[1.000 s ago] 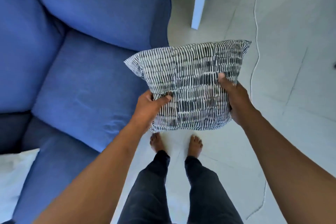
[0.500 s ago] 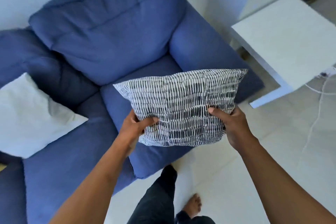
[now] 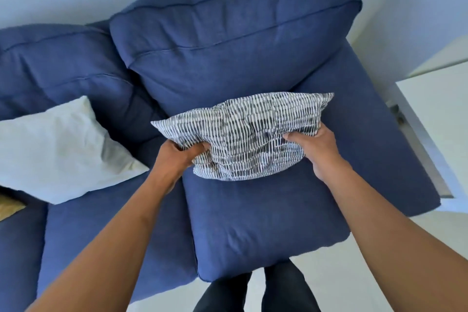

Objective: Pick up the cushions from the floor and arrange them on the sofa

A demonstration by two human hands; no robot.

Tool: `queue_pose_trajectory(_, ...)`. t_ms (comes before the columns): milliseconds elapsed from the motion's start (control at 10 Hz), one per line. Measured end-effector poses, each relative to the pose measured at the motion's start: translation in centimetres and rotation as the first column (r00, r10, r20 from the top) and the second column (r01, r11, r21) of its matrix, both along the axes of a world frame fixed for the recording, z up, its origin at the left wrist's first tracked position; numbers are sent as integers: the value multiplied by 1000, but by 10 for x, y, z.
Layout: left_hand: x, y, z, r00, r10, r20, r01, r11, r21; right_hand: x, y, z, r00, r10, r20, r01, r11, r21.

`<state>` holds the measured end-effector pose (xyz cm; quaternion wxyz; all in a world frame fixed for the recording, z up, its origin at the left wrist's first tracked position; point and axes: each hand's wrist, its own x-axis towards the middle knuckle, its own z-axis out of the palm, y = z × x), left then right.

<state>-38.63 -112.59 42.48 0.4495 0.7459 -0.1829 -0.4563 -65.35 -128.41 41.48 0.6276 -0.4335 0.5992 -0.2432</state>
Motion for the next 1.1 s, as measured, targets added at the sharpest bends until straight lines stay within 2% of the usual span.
queue_pose_trajectory(300,59,-99,-62,990,120,80,-125,991,56,80,-127,-68,990,109,-91,-110,994,-2)
queue_pose_trajectory(400,68,-119,-83,986,167,22,-169,980,104,96,-152,-85,983,149,-112,-145,989,38)
queue_pose_trajectory(500,74,-139,-96,967,251,42,-255,956,145,110,-175,-95,973,181,-144,-177,983,38)
queue_pose_trajectory(600,80,-149,-90,935,346,79,-351,934,65,116,-185,-90,975,170,-144,-175,984,-27)
queue_pose_trajectory(800,96,-149,-72,904,408,130,-406,913,-41,110,-205,-69,989,115,-91,-126,983,-132)
queue_pose_trajectory(1000,79,-129,-65,899,437,34,-438,899,22,91,-197,-64,981,161,-105,-170,981,-93)
queue_pose_trajectory(1100,52,-112,-46,900,428,78,-434,897,88,70,-181,-53,978,174,-113,-183,980,-83)
